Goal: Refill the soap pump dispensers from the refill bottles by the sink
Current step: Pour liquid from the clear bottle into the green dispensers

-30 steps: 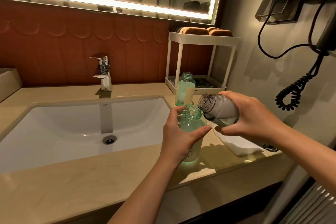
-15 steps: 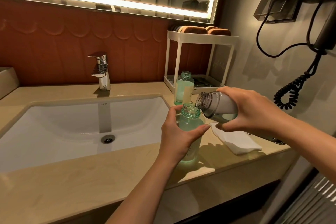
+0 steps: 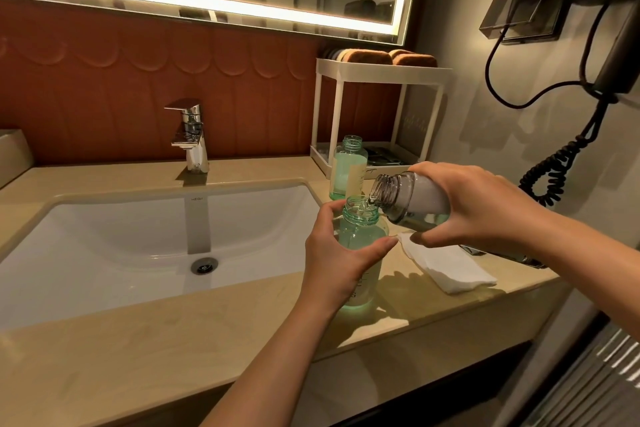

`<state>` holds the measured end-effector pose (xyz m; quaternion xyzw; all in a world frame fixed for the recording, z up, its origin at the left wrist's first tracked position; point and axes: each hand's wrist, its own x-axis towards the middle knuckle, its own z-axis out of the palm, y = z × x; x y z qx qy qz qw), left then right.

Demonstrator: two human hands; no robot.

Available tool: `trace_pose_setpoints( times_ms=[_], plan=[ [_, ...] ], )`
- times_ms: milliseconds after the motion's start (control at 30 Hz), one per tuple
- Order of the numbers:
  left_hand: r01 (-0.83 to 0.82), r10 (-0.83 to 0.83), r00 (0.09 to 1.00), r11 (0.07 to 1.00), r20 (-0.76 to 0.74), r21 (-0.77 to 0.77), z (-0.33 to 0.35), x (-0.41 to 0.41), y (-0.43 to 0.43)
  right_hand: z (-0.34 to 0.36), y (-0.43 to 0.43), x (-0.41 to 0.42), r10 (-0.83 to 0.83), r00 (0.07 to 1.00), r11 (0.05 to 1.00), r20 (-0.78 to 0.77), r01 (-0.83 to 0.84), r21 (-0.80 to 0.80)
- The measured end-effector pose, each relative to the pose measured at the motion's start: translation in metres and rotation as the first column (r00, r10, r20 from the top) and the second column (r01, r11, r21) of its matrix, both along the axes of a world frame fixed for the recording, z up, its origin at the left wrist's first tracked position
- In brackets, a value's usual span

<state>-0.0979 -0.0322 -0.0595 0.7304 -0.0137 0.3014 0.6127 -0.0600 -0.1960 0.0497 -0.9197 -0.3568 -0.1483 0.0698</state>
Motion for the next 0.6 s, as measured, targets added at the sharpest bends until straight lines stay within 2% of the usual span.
trace_pose_setpoints(
  times_ms=[600],
  plan=[
    [-0.004, 0.004, 1.000, 1.000, -0.011, -0.003, 0.0016, -0.0008, -0.0011, 0.0062, 0.0015, 0.0007, 0.009, 0.999, 1.000, -0.036, -0.010, -0.030]
  ],
)
